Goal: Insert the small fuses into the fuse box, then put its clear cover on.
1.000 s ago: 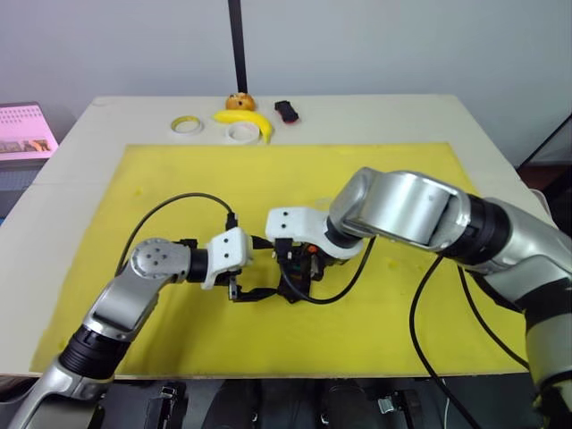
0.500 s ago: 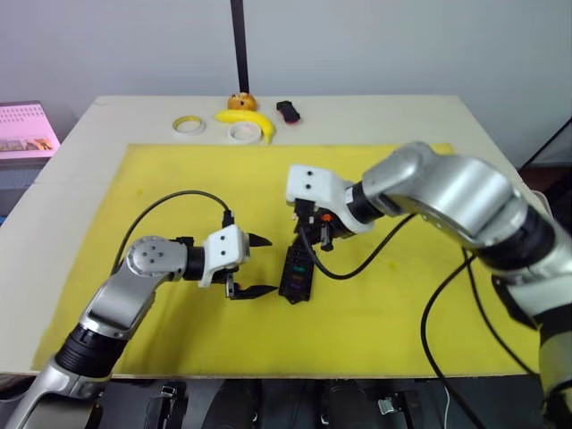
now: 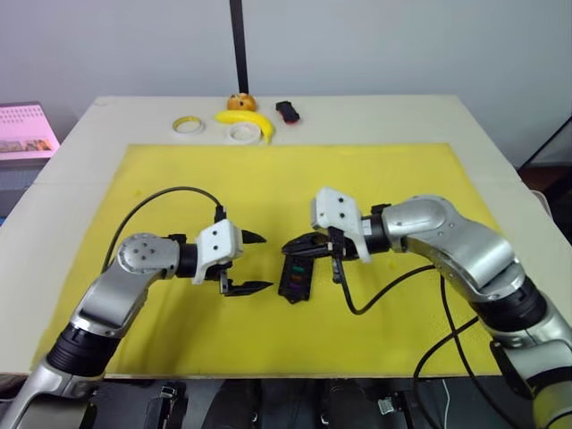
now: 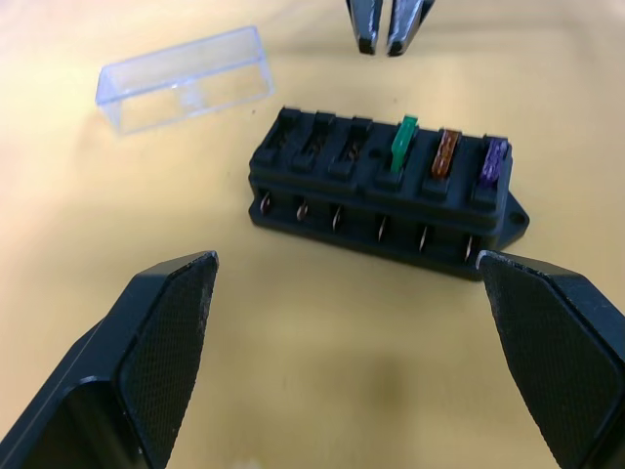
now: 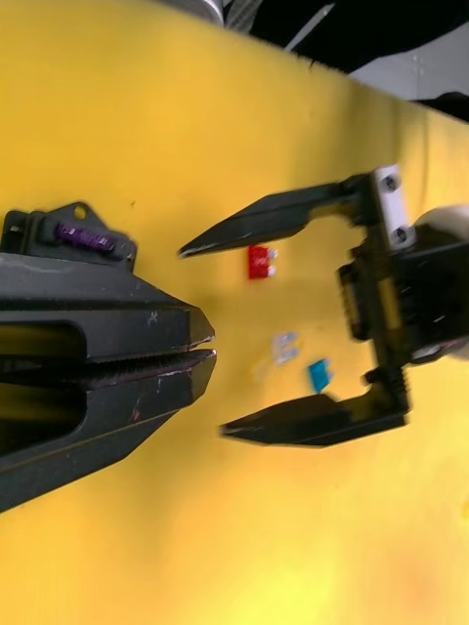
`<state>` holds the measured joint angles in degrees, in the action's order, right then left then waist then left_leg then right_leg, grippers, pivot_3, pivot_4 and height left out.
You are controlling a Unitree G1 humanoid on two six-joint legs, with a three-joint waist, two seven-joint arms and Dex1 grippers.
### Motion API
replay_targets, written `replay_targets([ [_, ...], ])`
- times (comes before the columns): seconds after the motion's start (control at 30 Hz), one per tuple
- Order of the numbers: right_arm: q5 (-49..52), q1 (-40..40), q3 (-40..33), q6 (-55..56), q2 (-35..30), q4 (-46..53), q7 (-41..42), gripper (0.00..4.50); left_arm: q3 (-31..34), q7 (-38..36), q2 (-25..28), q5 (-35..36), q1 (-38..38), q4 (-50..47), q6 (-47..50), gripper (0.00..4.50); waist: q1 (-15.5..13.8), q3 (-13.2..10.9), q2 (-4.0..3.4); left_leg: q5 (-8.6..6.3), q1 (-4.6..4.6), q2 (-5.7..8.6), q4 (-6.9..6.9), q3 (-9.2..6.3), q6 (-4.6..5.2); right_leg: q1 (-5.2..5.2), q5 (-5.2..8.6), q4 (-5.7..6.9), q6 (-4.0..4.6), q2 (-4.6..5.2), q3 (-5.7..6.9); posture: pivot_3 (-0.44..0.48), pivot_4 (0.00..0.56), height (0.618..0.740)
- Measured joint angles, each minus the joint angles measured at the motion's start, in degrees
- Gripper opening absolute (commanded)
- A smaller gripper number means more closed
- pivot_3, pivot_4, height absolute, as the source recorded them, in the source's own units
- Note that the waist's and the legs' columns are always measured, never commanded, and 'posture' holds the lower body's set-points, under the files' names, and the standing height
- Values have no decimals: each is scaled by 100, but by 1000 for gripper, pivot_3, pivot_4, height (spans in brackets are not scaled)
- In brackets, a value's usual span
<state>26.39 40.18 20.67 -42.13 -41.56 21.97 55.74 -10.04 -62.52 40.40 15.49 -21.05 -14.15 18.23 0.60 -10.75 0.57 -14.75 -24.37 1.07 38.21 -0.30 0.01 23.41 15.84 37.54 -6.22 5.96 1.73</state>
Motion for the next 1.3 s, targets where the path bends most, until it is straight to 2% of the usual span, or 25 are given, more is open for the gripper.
replay_targets([
  [0.23,-35,-653,-146,259,182,-92,76,29,3,-54,22,8,-11,-7,27,4500,13,0,0,0,0,0,0,0,0,-1,0,0,0,-1,0,0,150,740],
  [0.47,-60,-753,-357,366,305,-154,94,29,1,-100,22,-15,-14,-7,0,4500,5,0,0,0,2,-1,0,-1,0,-3,0,0,0,-2,0,0,150,740],
  [0.77,-583,-1000,-60,850,484,-680,182,29,-4,-100,21,-31,-54,-7,1,4500,13,0,0,0,8,-1,1,-1,-1,-7,0,1,0,-3,0,0,150,740],
  [0.93,-874,-1030,73,1278,494,-853,213,29,-4,-85,21,-31,-69,-35,16,4500,13,0,1,0,66,-2,-4,0,0,-63,1,-5,0,-3,0,0,150,740],
  [1.0,-877,-1028,59,1250,529,-861,213,29,-3,-77,21,-29,-61,-77,26,4500,13,0,1,-1,97,-3,-10,0,1,-95,1,-14,0,-4,0,0,150,740],
  [1.17,-723,-895,-21,863,586,-842,272,29,-2,-62,21,-27,-11,-184,40,4500,12,0,1,-1,97,-6,-10,-1,1,-94,1,-15,0,-4,-1,0,150,740],
  [1.3,-236,-646,-350,208,623,-596,327,29,6,-54,29,-5,7,-190,118,4500,8,0,0,-1,90,-6,-10,-1,1,-86,1,-14,0,-3,-2,0,150,740],
])
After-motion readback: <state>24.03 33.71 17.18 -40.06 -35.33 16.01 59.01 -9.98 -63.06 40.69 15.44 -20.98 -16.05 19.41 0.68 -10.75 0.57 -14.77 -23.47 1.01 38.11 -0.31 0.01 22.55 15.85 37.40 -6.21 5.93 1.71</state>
